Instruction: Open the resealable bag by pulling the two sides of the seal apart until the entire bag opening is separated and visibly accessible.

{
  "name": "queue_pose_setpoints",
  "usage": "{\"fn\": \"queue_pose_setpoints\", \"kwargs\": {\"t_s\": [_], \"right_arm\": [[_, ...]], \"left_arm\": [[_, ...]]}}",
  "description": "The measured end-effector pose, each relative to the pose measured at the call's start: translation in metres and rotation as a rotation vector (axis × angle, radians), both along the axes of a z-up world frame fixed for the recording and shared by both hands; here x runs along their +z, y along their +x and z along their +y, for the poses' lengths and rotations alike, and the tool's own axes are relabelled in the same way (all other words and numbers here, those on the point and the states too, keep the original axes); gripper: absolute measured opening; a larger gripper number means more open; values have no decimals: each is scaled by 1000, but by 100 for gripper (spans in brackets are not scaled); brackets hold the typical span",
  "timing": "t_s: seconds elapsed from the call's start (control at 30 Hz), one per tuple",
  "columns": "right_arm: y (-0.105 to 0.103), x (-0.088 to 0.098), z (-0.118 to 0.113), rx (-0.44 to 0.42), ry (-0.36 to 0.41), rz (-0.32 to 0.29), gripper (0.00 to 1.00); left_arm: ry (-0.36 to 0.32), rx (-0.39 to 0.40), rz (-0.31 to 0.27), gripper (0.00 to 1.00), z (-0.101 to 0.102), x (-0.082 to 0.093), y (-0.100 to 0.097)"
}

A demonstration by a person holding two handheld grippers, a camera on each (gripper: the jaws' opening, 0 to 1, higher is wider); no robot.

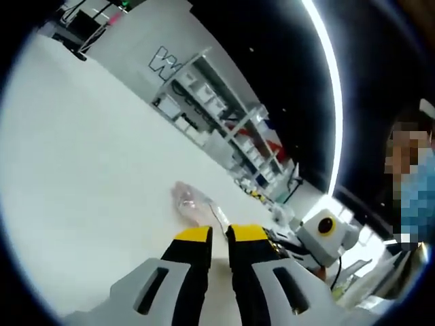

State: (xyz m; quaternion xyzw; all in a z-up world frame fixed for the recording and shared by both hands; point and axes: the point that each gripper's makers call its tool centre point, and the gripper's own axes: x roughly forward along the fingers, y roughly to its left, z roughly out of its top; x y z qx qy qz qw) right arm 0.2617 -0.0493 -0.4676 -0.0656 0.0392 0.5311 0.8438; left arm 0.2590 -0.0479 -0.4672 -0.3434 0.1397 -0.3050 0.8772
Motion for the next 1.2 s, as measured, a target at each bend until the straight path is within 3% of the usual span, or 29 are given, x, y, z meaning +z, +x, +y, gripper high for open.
{"fn": "queue_pose_setpoints", "kwargs": {"t_s": [0.77,1.2], "right_arm": [[2,1,0,-2,11,14,0],[1,0,0,-2,5,11,0]], "left_arm": [[17,4,-20,7,4,0,1],[18,-3,-21,2,4,0,-1]]}}
